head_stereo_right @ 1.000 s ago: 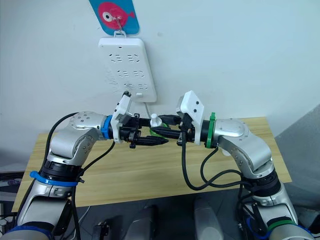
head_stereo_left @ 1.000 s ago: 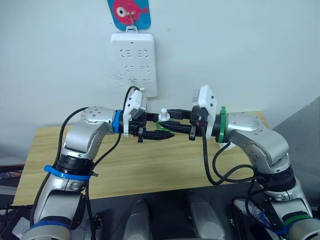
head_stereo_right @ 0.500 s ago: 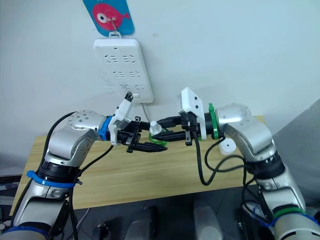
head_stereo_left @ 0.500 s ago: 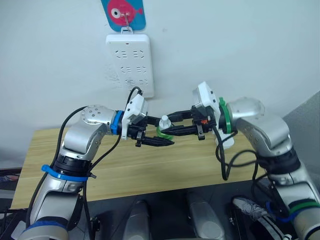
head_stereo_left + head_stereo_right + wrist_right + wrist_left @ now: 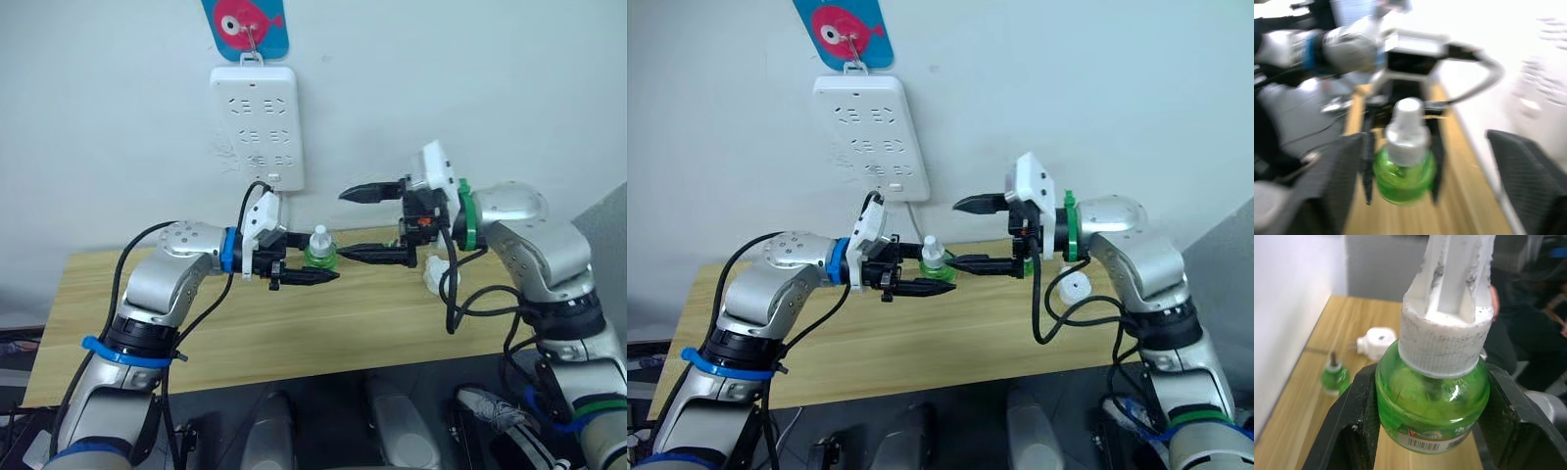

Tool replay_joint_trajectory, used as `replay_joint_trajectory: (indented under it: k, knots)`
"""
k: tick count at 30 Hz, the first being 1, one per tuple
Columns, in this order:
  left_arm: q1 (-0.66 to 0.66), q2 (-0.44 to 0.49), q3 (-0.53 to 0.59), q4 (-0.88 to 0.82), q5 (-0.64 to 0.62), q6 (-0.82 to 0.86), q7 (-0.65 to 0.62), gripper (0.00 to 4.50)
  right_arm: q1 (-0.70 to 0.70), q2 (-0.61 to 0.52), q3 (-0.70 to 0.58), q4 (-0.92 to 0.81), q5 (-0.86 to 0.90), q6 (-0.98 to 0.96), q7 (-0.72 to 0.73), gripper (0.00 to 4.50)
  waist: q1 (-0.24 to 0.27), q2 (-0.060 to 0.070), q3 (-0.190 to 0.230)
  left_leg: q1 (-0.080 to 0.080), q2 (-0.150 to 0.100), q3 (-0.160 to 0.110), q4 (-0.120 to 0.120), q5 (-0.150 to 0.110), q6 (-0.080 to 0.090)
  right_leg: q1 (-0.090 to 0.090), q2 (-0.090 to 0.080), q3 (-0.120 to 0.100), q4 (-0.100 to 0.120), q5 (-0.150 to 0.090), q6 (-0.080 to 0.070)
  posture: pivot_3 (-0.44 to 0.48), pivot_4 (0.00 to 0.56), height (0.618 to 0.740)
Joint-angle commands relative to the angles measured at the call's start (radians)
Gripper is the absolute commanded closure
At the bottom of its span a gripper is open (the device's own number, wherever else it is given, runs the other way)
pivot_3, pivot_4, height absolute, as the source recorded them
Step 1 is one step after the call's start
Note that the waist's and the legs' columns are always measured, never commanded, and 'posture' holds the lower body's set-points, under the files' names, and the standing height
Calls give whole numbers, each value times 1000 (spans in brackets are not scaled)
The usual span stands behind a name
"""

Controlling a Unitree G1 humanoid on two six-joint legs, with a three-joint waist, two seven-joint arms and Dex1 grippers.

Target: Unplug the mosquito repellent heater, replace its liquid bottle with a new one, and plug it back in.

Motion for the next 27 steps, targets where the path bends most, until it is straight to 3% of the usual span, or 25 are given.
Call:
replay_joint_trajectory:
  k: [1, 4, 7, 14, 17, 25, 27]
  knots:
    - [22, -36, 31, -47, 25, -51, 93, 2171, 121, 72, -55, -243, 14, 66, -240, 0, 0, 0, -2, 0, 0, 0, 0, 0, 0, 0, 0, 0, 1, 0, 0, -162, 206, 725]
    - [29, -55, 31, -42, 32, -68, 120, 2171, 183, 167, -10, -337, -73, 89, -435, 0, -3, 0, -2, 0, 0, 1, 1, 0, 0, 0, 0, 1, 3, 0, 0, -173, 205, 725]
    - [22, -65, 26, -33, 36, -82, 128, 2171, 213, 222, 44, -375, -116, 111, -535, 0, -3, 0, -5, 2, 0, 2, 2, 0, 0, 0, 1, 2, 6, 0, 0, -180, 203, 725]
    - [5, -74, 16, -14, 40, -105, 123, 2171, 240, 243, 120, -346, -165, 115, -592, 0, -2, 0, -8, 2, 0, 1, 2, 0, 0, 0, 1, 2, 7, 0, 0, -179, 203, 725]
    - [-3, -78, 15, -6, 43, -110, 119, 2171, 238, 246, 119, -331, -164, 109, -591, 597, -3, 0, -8, 2, 0, 1, 2, 0, 0, 0, 1, 2, 6, 0, 0, -177, 202, 725]
    - [0, -67, 12, -9, 38, -105, 95, 2171, 217, 222, 117, -311, -118, 75, -491, 3438, -3, 0, -9, 2, 0, 1, 2, 0, 1, 0, 1, 2, 7, 0, 0, -172, 201, 725]
    - [8, -50, 12, -23, 20, -95, 57, 2171, 165, 173, 130, -252, -100, 7, -345, 3434, -3, 0, -9, 3, 0, 1, 2, -1, 1, 0, 1, 2, 6, 0, 0, -173, 201, 725]
